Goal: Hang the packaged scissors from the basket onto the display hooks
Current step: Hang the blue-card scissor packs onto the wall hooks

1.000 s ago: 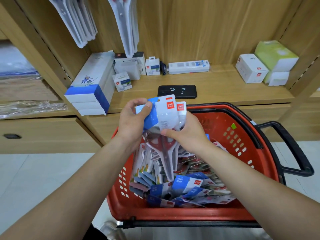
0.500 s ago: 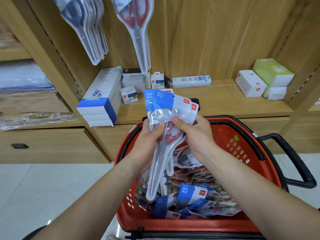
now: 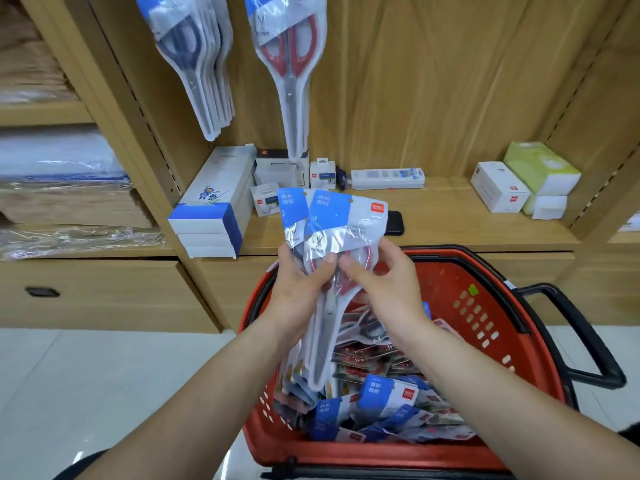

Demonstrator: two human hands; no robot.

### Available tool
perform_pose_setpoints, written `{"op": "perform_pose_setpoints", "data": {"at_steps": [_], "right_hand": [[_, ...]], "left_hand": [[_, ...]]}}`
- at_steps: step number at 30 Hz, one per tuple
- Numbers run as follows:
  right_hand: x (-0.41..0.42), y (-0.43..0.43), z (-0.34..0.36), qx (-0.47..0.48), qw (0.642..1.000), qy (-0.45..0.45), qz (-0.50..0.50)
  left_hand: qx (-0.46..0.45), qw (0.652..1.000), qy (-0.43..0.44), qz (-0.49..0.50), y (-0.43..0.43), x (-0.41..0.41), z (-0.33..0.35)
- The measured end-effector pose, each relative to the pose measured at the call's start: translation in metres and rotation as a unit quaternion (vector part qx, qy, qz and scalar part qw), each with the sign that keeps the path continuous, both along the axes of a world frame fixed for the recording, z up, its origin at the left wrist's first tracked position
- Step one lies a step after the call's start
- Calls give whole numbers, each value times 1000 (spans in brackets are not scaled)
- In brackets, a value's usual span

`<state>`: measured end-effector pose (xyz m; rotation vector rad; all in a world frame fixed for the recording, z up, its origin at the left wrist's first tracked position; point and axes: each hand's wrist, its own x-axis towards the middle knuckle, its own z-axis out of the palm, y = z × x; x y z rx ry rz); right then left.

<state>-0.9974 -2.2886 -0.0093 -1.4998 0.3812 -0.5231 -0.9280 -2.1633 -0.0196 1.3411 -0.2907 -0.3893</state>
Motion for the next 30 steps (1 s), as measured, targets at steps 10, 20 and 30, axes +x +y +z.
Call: {"op": "perform_pose_setpoints", "data": {"at_steps": [10,20,30], "right_hand": [[15,-6,24,32,999,18,11],[81,35,84,-170,977,-100,83],[177,77,185,-367,916,-136,82]], "left_hand": [[-15,999,-14,25,36,16,20],[-3,981,-99,167,109,52,64],[0,959,-131,250,153,83,82]]}}
